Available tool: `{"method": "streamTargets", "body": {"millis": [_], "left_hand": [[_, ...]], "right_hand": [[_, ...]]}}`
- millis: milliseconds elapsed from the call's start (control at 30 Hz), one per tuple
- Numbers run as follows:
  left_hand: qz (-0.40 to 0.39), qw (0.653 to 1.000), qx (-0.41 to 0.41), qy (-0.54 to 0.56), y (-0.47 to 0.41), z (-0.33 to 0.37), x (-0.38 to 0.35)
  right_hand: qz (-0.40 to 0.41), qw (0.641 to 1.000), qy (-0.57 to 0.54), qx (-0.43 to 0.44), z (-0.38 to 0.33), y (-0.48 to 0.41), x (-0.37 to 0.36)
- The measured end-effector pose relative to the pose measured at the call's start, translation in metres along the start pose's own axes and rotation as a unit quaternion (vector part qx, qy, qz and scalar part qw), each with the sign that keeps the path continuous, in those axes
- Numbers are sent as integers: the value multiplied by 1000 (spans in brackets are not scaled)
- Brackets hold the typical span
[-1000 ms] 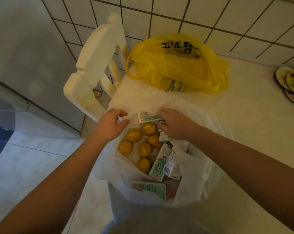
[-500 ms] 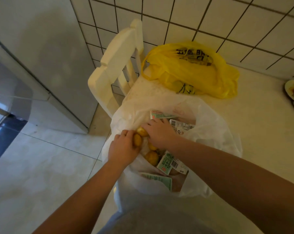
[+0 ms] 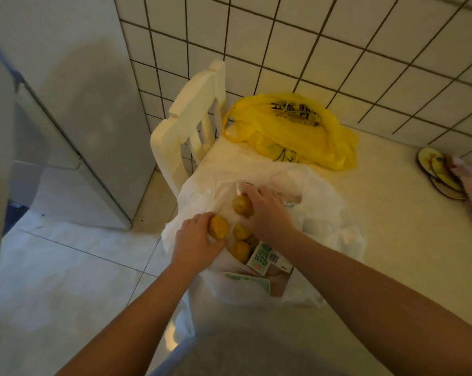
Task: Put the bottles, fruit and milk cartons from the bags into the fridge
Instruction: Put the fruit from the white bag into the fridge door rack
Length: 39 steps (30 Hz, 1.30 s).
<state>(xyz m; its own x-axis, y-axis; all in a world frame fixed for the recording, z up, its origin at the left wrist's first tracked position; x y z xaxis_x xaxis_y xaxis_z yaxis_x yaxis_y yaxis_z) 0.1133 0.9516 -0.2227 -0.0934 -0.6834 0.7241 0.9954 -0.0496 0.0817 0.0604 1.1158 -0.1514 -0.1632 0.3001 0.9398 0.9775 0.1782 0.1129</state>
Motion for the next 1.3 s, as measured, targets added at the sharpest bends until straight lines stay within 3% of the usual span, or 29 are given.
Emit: {"method": "streamTargets", "body": {"millis": [267, 700, 1000, 1300], "left_hand": [[42, 987, -90, 128, 50, 34, 29], [-47, 976, -151, 150, 189, 29, 63], [-37, 986, -125, 107, 311, -48, 135], [72, 993, -22, 94, 370, -154, 238]], "right_hand": [[121, 978, -159, -56, 9, 99, 45], [244, 919, -283, -125, -57, 290, 11], [180, 919, -330, -116, -176, 368, -59], [81, 935, -345, -4, -317, 358, -99]]}}
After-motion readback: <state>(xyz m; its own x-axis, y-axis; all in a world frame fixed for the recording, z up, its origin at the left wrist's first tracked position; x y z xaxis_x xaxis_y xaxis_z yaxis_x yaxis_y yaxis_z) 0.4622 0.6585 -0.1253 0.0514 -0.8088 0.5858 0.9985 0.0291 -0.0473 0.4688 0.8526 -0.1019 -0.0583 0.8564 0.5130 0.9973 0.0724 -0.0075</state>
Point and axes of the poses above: each hand's wrist, its own y-axis away from the middle knuckle, its own x-axis out of the back of the hand, z = x × y, the point moved 7 cm from there along -y, towards the middle knuckle, and after that the axes turned 6 degrees about -x, right-handed, at the moved point
